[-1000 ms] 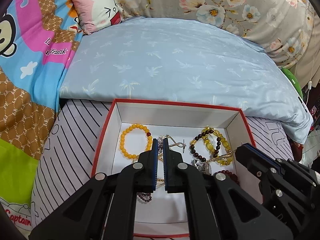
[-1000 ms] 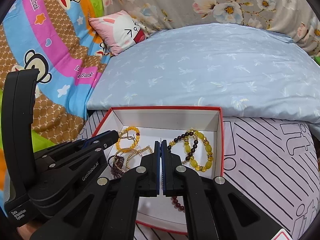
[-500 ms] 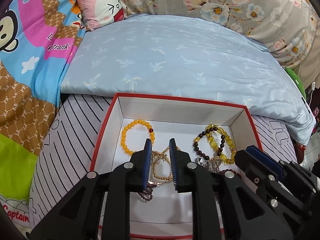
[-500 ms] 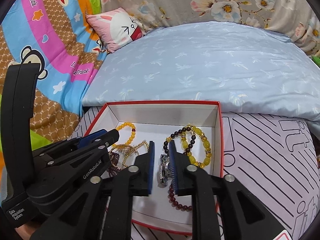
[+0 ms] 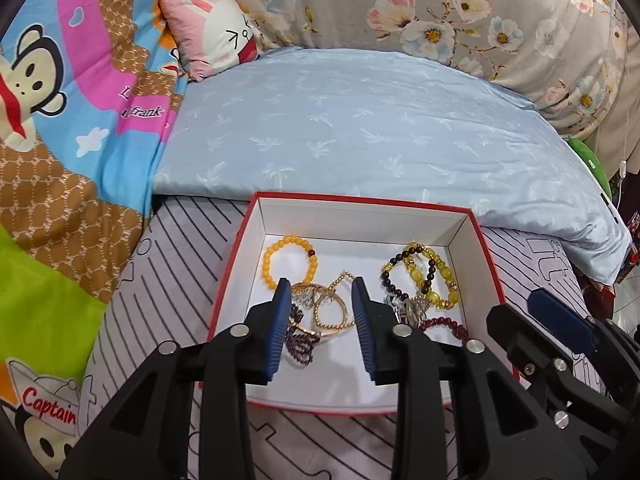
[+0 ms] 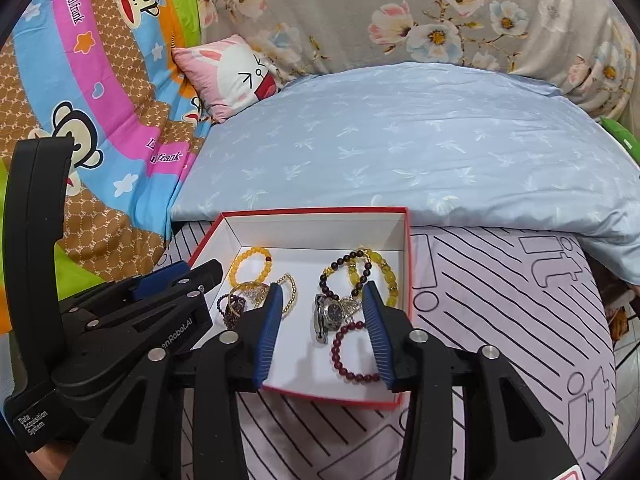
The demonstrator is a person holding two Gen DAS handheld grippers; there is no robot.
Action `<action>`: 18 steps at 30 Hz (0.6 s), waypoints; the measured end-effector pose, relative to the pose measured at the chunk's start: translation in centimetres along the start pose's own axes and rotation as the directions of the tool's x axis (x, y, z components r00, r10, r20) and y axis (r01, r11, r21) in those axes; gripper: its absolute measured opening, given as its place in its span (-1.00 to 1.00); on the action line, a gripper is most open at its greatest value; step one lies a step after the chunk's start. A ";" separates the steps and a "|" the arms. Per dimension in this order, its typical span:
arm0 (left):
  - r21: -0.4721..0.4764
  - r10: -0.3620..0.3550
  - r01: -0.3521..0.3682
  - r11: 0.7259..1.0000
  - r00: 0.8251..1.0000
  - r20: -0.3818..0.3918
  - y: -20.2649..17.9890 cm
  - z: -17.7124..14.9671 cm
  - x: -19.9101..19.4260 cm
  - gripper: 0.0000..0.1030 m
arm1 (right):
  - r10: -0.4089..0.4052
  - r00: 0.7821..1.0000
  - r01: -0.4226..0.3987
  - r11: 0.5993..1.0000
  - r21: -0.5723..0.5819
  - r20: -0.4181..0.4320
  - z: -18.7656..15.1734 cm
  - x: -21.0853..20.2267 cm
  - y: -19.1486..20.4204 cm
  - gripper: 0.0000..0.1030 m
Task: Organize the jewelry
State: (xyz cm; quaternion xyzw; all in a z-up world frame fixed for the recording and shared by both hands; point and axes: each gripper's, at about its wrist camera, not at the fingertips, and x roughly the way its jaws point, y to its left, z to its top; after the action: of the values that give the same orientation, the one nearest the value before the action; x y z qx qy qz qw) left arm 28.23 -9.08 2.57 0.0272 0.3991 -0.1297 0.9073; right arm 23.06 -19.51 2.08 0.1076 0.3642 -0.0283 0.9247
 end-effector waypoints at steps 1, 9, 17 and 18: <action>0.003 0.006 -0.006 1.000 1.000 0.003 0.0 -0.3 -0.5 -0.40 | 0.001 1.000 -0.001 1.000 0.005 0.003 -0.3 -0.6 0.0 -0.12; 0.008 0.012 -0.012 1.000 1.000 -0.001 0.0 -2.2 -3.0 -0.38 | -0.007 1.000 0.007 1.000 0.015 0.008 -1.9 -3.3 0.2 -0.05; 0.009 0.021 -0.021 1.000 1.000 -0.013 -0.2 -3.7 -4.3 -0.27 | -0.017 1.000 0.017 0.999 0.031 0.001 -3.5 -4.7 -0.1 0.00; 0.008 0.023 -0.023 1.000 1.000 -0.016 -0.2 -3.8 -4.3 -0.27 | -0.019 1.000 0.020 0.999 0.030 -0.001 -3.6 -4.8 -0.1 0.00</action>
State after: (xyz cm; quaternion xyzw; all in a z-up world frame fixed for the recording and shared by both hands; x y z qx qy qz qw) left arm 22.65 -7.73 3.17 0.0364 0.4057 -0.1205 0.9053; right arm 17.13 -18.92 2.79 0.1180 0.3651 -0.0428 0.9224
